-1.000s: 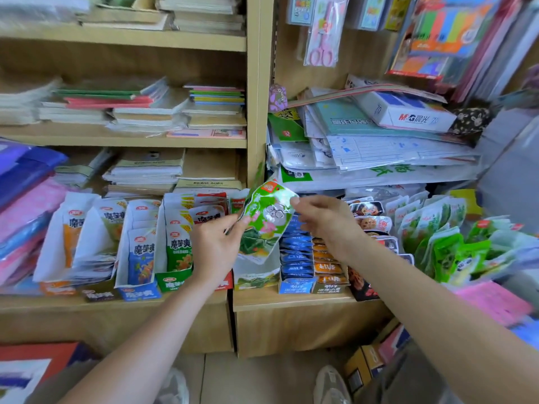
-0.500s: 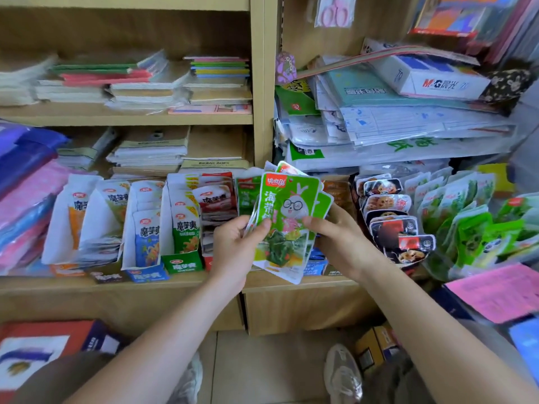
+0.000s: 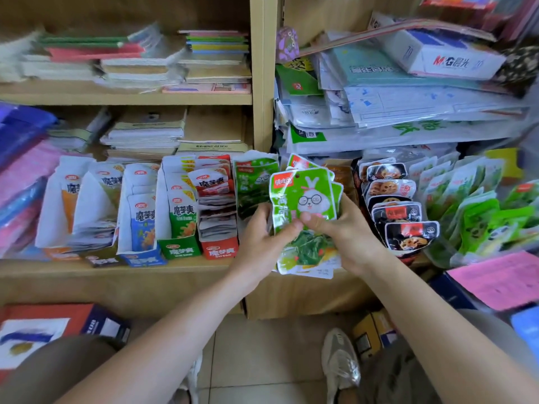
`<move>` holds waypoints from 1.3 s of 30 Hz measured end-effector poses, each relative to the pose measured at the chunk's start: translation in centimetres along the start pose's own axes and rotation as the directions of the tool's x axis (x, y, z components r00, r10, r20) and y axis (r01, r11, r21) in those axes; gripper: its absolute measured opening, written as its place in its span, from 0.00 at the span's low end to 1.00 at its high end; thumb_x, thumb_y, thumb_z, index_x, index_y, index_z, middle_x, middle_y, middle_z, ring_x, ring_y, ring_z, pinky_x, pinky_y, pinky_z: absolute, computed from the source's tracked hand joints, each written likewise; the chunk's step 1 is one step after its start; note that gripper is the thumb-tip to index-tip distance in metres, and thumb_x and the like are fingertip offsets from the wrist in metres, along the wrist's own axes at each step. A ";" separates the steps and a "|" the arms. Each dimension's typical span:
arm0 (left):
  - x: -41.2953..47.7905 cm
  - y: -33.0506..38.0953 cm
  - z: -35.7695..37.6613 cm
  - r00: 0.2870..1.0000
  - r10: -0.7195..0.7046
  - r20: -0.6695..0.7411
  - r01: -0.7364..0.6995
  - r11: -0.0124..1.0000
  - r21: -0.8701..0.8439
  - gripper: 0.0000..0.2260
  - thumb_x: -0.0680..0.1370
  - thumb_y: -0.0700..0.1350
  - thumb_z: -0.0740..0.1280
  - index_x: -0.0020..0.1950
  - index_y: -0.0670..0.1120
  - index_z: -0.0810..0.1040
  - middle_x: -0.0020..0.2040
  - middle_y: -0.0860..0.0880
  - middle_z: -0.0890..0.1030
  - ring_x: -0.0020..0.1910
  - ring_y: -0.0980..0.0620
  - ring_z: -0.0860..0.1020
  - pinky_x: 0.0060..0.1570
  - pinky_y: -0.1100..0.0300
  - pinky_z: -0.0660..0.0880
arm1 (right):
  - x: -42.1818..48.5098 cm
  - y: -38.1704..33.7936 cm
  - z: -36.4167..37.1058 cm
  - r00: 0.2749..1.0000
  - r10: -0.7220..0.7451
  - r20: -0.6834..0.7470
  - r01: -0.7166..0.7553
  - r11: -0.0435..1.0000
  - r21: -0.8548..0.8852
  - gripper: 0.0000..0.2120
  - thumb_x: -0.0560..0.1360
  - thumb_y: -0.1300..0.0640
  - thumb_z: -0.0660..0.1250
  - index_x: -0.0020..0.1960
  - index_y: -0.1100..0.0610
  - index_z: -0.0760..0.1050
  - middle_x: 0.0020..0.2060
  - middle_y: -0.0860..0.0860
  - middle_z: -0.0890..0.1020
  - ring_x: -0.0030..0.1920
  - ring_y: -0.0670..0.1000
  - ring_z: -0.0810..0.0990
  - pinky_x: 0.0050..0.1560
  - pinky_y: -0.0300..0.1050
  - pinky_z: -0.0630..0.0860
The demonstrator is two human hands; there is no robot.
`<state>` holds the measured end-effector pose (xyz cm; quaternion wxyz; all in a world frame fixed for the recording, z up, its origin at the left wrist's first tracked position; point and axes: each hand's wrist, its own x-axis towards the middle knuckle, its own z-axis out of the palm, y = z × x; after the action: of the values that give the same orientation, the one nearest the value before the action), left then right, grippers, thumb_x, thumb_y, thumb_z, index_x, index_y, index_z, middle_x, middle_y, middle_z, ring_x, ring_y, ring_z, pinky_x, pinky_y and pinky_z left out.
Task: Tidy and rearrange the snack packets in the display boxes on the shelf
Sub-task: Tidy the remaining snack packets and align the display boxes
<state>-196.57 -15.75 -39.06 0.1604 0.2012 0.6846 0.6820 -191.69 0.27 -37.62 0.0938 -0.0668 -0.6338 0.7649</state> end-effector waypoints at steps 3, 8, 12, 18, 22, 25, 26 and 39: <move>0.1 0.9 -0.8 0.988 -0.080 0.132 0.079 0.997 0.009 0.09 0.82 0.47 0.67 0.61 0.49 0.81 0.56 0.52 0.85 0.55 0.53 0.83 0.54 0.57 0.78 | -0.2 -0.5 -1.4 0.996 0.000 -0.091 0.002 1.000 0.020 0.26 0.69 0.65 0.74 0.65 0.63 0.72 0.55 0.59 0.84 0.55 0.61 0.84 0.53 0.55 0.81; 0.6 0.8 -4.4 0.977 -0.077 0.197 -0.092 0.683 0.725 0.14 0.81 0.52 0.62 0.60 0.49 0.83 0.61 0.46 0.83 0.59 0.48 0.80 0.58 0.64 0.73 | 0.3 -1.3 -3.1 0.973 0.026 -0.227 -0.021 1.000 0.021 0.27 0.66 0.60 0.77 0.63 0.60 0.74 0.52 0.55 0.86 0.52 0.57 0.85 0.48 0.56 0.82; 2.9 0.3 -6.6 0.942 0.091 0.323 -0.335 0.293 0.895 0.20 0.82 0.46 0.63 0.75 0.48 0.71 0.78 0.49 0.66 0.78 0.52 0.62 0.73 0.61 0.51 | 1.1 -1.2 -3.1 0.965 0.005 -0.263 0.002 1.000 0.027 0.23 0.67 0.61 0.76 0.60 0.62 0.77 0.50 0.54 0.86 0.50 0.56 0.86 0.44 0.50 0.82; 6.7 0.5 -8.0 0.887 0.194 0.418 -0.404 -0.108 0.908 0.17 0.75 0.41 0.71 0.65 0.45 0.80 0.74 0.44 0.72 0.71 0.44 0.67 0.63 0.47 0.74 | 3.7 -0.7 -1.0 0.968 -0.063 -0.241 0.068 0.998 0.011 0.22 0.69 0.67 0.75 0.62 0.63 0.75 0.52 0.57 0.85 0.52 0.57 0.85 0.47 0.49 0.82; 7.6 0.8 -9.2 0.864 0.233 0.445 -0.388 -0.254 0.886 0.14 0.71 0.44 0.74 0.56 0.45 0.83 0.66 0.43 0.79 0.61 0.42 0.71 0.55 0.47 0.69 | 6.2 -0.5 0.7 0.968 -0.119 -0.222 0.121 0.993 -0.006 0.24 0.69 0.69 0.76 0.63 0.65 0.73 0.54 0.59 0.84 0.53 0.58 0.85 0.49 0.48 0.81; 7.9 0.2 -10.6 0.846 0.302 0.440 -0.363 -0.278 0.889 0.13 0.73 0.50 0.71 0.55 0.47 0.84 0.67 0.48 0.79 0.64 0.43 0.70 0.57 0.47 0.63 | 8.0 0.0 1.9 0.973 -0.136 -0.185 0.127 0.990 -0.064 0.26 0.68 0.67 0.78 0.63 0.62 0.73 0.55 0.57 0.84 0.55 0.57 0.84 0.54 0.55 0.81; 7.9 0.0 -11.0 0.838 0.319 0.443 -0.369 -0.267 0.890 0.12 0.73 0.51 0.70 0.53 0.47 0.85 0.66 0.49 0.80 0.64 0.43 0.70 0.58 0.46 0.63 | 8.6 0.2 2.3 0.975 -0.140 -0.173 0.126 0.988 -0.087 0.27 0.68 0.67 0.78 0.63 0.61 0.73 0.55 0.56 0.84 0.56 0.56 0.84 0.55 0.56 0.81; 7.5 -1.0 -13.2 0.801 0.528 0.281 -0.433 0.187 0.882 0.25 0.73 0.62 0.69 0.57 0.42 0.85 0.57 0.47 0.84 0.60 0.46 0.78 0.58 0.48 0.77 | 9.7 2.2 6.3 0.948 -0.272 -0.168 0.242 0.954 -0.178 0.29 0.68 0.67 0.78 0.64 0.60 0.68 0.56 0.53 0.82 0.55 0.49 0.83 0.50 0.43 0.81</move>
<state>-209.61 -23.52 -39.43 -0.2307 0.4286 0.8496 0.2029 -202.63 -3.94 -38.48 0.2477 -0.0636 -0.6829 0.6843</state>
